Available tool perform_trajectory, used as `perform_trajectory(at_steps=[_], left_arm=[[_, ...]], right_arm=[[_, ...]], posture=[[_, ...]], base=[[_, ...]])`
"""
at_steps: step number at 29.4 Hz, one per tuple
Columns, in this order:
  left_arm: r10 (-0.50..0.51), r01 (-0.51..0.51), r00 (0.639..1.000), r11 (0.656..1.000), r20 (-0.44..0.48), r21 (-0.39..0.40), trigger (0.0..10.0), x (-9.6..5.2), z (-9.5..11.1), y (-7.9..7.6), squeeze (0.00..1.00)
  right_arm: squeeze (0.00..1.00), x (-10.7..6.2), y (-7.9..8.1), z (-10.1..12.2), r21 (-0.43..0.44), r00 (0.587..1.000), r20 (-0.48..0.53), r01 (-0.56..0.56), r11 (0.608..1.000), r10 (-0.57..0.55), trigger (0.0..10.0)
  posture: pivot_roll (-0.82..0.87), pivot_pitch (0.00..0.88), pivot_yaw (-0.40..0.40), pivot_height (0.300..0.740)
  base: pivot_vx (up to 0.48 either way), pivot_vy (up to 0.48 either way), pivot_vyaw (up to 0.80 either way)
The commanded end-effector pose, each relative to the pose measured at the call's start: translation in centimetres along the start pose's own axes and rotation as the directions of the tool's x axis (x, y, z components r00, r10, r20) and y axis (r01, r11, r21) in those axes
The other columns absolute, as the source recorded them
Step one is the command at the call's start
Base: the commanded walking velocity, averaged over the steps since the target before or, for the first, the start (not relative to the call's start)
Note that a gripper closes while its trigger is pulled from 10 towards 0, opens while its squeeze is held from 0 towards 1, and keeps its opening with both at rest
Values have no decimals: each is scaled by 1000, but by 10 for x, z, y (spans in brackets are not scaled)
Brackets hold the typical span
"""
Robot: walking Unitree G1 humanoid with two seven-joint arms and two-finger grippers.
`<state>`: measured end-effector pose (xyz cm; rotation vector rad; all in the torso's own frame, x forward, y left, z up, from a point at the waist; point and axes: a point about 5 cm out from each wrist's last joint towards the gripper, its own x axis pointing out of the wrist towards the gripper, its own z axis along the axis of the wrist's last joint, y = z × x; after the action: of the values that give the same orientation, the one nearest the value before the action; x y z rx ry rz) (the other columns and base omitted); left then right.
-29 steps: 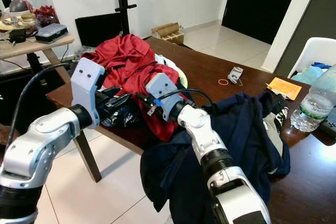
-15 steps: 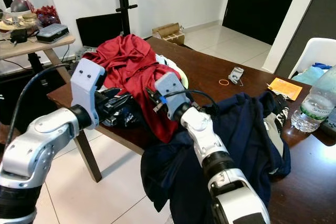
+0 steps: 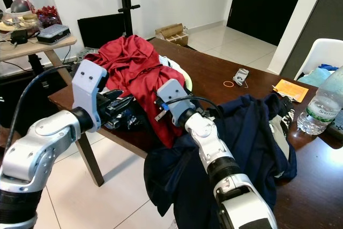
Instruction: Hang hanger
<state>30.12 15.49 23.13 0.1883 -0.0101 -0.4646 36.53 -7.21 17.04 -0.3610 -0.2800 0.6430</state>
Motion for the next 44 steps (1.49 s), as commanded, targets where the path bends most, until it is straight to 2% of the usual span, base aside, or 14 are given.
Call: perform_trajectory(at_steps=[1,13,14,15,16,17,18,20,22,32,33,34,35,44], left_arm=[[-1,1,1000,1000,-3,24,10000,-2,4,2,0],[-1,1,1000,1000,-5,29,10000,-2,4,2,0],[-1,1,1000,1000,-4,31,10000,-3,4,2,0],[-1,1,1000,1000,-4,31,10000,-3,4,2,0],[0,0,1000,999,-3,32,10000,-3,4,2,0],[0,0,1000,999,-3,32,10000,-3,4,2,0],[0,0,1000,999,-2,34,10000,-3,4,2,0],[0,0,1000,999,-2,34,10000,-3,4,2,0],[1,-1,1000,999,2,36,10000,-3,4,3,0],[5,-5,1000,999,9,40,10000,-3,5,3,0],[5,-6,1000,999,12,41,10000,-3,6,3,0],[5,-6,1000,999,12,41,10000,-3,6,3,0],[6,-6,1000,999,13,41,10000,-2,6,3,0],[-3,2,1000,999,18,44,10000,-2,7,2,0]], right_arm=[[0,-2,1,-4,4,1000,-6,10,1000,-10,275],[0,1,-3,6,100,997,64,37,994,-44,0],[0,4,-7,20,252,985,154,32,967,-73,0],[0,4,-7,20,252,985,154,32,967,-73,0],[0,7,-19,38,434,954,259,24,901,-150,0],[0,7,-19,38,434,954,259,24,901,-150,0],[0,8,-30,54,555,916,338,-9,832,-216,0],[0,8,-30,54,555,916,338,-9,832,-216,0],[0,6,-56,79,696,832,428,-54,716,-353,0],[0,-4,-100,104,824,701,440,-67,563,-561,0],[0,-5,-104,105,820,696,436,-45,571,-571,3922],[0,-5,-104,105,820,696,436,-45,571,-571,3922],[0,-5,-105,104,806,705,429,-16,592,-565,10000],[0,-4,-100,103,804,732,426,-37,594,-531,10000]], posture=[[205,7,-55,740],[208,10,-55,740],[208,11,-55,740],[208,11,-55,740],[209,10,-56,740],[209,10,-56,740],[209,10,-55,740],[209,10,-55,740],[207,8,-54,740],[208,7,-54,740],[206,5,-52,740],[206,5,-52,740],[206,5,-52,740],[208,0,-50,740]], base=[[0,0,0],[0,0,0],[0,0,0],[0,0,0],[0,0,0],[0,0,0],[0,0,0],[0,0,0],[0,0,0],[0,0,0],[0,0,0],[0,0,0],[0,0,0],[0,0,-89]])
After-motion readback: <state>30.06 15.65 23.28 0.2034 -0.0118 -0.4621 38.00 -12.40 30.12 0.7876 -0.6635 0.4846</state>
